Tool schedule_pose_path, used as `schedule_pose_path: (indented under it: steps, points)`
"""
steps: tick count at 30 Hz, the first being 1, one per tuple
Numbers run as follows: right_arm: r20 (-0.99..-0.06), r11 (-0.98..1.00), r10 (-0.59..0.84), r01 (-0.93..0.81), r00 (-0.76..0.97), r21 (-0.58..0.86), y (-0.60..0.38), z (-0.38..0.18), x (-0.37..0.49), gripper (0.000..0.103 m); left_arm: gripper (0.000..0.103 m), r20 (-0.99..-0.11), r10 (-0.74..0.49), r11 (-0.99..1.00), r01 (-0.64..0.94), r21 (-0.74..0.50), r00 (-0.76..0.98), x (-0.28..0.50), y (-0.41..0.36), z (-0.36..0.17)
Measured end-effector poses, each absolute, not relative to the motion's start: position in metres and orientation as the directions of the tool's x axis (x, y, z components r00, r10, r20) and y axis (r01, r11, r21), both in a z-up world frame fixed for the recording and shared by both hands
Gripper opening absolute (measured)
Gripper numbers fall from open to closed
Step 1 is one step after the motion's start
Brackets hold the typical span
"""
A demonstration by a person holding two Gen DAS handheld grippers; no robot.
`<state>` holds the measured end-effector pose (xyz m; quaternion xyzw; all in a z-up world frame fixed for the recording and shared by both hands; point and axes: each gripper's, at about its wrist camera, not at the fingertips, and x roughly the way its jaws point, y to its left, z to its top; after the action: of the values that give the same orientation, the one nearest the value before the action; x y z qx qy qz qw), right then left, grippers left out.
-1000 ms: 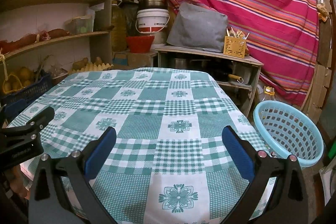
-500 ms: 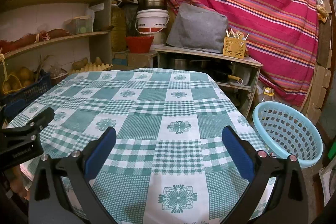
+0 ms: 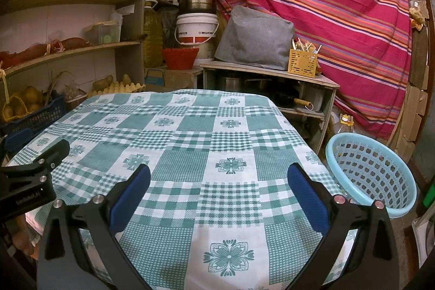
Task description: Collect trash
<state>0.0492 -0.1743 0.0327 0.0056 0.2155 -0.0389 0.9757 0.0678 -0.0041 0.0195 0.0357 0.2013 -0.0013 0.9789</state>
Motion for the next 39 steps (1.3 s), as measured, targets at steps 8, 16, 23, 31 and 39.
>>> schedule_pose_path:
  steps: [8,16,23,31,39]
  points:
    - [-0.42,0.997,-0.073,0.078,0.904,-0.006,-0.1746,0.0324,0.0489,0.098,0.098,-0.387,0.011,0.997,0.018,0.073,0.922,0.0677,-0.002,0.0211]
    - [-0.418,0.997,-0.074,0.078,0.905,-0.007,-0.1748,0.0323,0.0487,0.098,0.098,-0.384,0.01,0.997,0.02,0.072,0.923,0.0674,-0.0005,0.0226]
    - [-0.418,0.997,-0.074,0.078,0.905,-0.006,-0.1745,0.0319,0.0487,0.098,0.098,-0.379,0.011,0.997,0.018,0.073,0.926,0.067,-0.0004,0.0235]
    - [-0.417,0.997,-0.074,0.078,0.906,-0.008,-0.1745,0.0314,0.049,0.098,0.098,-0.378,0.011,0.997,0.019,0.075,0.926,0.0664,-0.0008,0.0238]
    - [-0.42,0.997,-0.074,0.078,0.905,-0.008,-0.1759,0.032,0.0501,0.098,0.098,-0.375,0.011,0.997,0.019,0.076,0.927,0.0676,-0.0013,0.0244]
